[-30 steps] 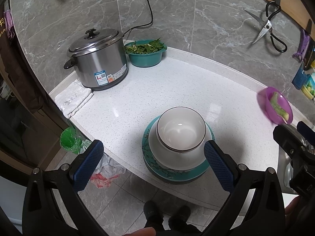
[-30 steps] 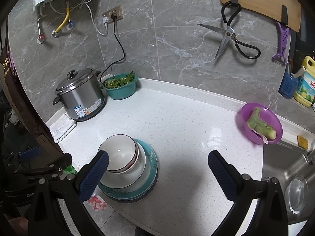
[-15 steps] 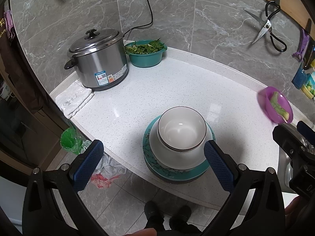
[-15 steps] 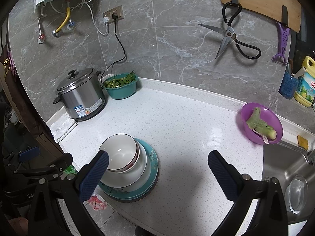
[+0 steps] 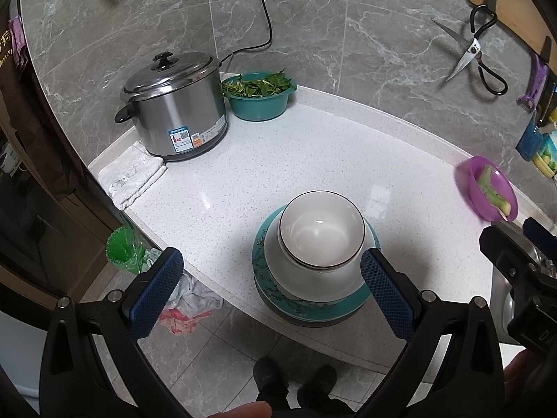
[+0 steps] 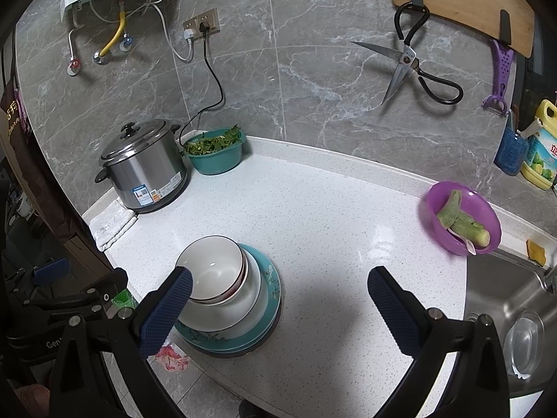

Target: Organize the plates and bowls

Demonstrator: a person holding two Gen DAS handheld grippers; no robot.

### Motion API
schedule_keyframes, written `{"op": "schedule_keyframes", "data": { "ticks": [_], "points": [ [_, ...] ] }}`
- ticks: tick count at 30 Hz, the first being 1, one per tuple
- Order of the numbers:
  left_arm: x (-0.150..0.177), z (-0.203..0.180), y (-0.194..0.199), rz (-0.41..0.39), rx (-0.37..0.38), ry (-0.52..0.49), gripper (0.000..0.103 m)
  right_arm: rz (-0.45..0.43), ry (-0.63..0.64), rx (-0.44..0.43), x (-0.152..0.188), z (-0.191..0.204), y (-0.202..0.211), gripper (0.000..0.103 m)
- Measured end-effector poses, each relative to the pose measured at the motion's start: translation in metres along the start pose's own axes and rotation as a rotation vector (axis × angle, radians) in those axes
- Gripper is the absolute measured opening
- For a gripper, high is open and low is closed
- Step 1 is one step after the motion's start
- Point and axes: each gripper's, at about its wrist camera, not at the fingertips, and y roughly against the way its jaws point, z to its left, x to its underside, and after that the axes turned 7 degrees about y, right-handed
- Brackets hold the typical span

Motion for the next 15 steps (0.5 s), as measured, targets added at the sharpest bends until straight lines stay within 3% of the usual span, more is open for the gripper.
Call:
{"op": "schedule_keyframes", "data": {
  "ticks": [15],
  "points": [
    [-0.0012, -0.0005, -0.0012, 0.0, 0.0, -0.001, 0.103, 0.002, 0.003, -0.002, 0.0006, 0.0008, -0.0002, 0.103]
  ]
}}
